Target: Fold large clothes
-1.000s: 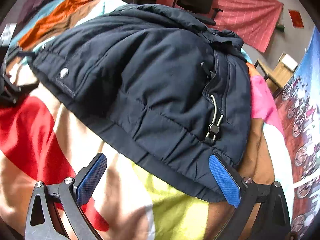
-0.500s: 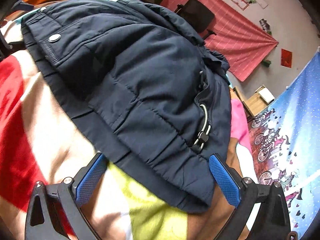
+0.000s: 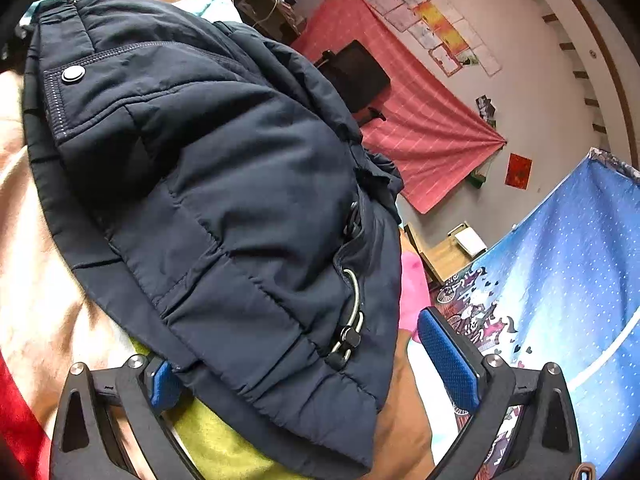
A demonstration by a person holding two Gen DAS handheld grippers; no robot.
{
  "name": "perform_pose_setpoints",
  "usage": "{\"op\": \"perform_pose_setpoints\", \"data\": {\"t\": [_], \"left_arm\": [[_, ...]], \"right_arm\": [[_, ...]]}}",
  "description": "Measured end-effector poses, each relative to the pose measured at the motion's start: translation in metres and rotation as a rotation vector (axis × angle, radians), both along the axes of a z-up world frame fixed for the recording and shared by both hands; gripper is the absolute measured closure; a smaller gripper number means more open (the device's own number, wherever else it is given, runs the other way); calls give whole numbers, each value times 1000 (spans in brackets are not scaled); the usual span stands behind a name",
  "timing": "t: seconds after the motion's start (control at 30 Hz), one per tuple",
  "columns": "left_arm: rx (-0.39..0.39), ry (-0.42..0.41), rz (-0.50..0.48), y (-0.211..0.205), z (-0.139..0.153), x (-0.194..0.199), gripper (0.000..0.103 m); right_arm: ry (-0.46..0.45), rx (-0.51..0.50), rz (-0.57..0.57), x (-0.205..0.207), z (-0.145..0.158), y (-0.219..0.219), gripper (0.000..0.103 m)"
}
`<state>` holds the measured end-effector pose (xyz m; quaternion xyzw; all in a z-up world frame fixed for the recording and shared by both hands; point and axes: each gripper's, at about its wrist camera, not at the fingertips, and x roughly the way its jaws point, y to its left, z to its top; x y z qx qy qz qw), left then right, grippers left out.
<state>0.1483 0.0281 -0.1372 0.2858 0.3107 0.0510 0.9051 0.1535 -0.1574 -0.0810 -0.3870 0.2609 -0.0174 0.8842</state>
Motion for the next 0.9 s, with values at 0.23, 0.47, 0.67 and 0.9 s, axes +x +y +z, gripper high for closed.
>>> {"op": "perform_pose_setpoints", "data": {"t": [0.23,0.47,0.67,0.9], "left_arm": [[20,-15,-31,-10,0,-5,13],[42,-47,-123,-20,4,-17,43],[96,-77,-174,-33,8,-24,75],[48,-97,-184,-38,28,-25,97]], "right_arm": [[76,58,48,-4,4,7,67],[69,283,10,12,52,-2,82],[13,319,15,11,79,0,84],[94,325,-15,16,69,1,84]]}}
